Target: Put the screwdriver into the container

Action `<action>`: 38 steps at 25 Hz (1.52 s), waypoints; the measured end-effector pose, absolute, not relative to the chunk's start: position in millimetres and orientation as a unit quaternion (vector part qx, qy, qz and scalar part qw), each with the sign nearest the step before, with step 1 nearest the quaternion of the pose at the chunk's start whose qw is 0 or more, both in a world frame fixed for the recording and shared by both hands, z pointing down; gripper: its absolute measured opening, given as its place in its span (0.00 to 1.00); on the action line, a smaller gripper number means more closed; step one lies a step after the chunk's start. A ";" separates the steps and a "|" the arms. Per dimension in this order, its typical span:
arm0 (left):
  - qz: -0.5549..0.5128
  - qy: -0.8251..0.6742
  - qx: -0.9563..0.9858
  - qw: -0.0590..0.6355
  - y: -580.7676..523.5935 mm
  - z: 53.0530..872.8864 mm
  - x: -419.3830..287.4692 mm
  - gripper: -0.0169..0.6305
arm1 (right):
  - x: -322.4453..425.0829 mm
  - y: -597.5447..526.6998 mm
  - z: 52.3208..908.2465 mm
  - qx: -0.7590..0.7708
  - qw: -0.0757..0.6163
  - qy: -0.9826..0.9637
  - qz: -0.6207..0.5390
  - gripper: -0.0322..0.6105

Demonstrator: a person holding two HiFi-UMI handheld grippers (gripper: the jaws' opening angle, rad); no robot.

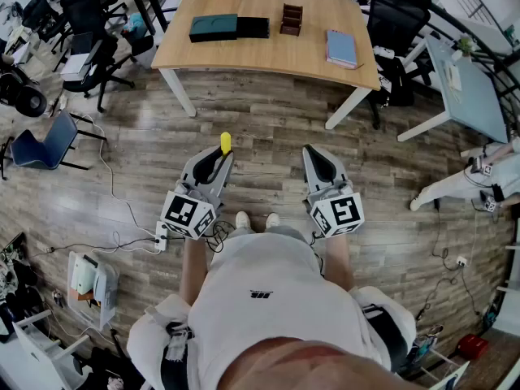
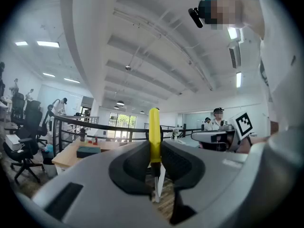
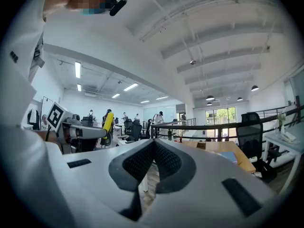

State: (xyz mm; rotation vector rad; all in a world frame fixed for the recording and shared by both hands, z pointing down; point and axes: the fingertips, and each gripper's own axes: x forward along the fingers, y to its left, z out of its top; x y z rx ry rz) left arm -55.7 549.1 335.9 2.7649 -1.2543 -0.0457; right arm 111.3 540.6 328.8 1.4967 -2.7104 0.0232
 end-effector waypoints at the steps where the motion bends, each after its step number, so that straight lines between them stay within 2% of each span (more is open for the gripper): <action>1: -0.014 -0.412 0.909 0.051 548.1 336.1 -60.5 0.14 | 104.8 540.2 329.3 0.483 0.022 -0.875 0.006 0.04; 12: 0.014 -0.401 0.915 0.032 524.9 343.6 -98.1 0.14 | 54.0 520.2 340.9 0.491 0.026 -0.871 0.008 0.04; 21: 0.009 -0.393 0.918 0.042 491.6 348.1 -114.8 0.14 | 38.5 491.5 351.2 0.499 0.041 -0.865 0.020 0.04; 38: 0.025 -0.405 0.912 0.061 385.3 368.3 -109.0 0.14 | 29.1 371.7 376.7 0.469 0.045 -0.881 0.046 0.04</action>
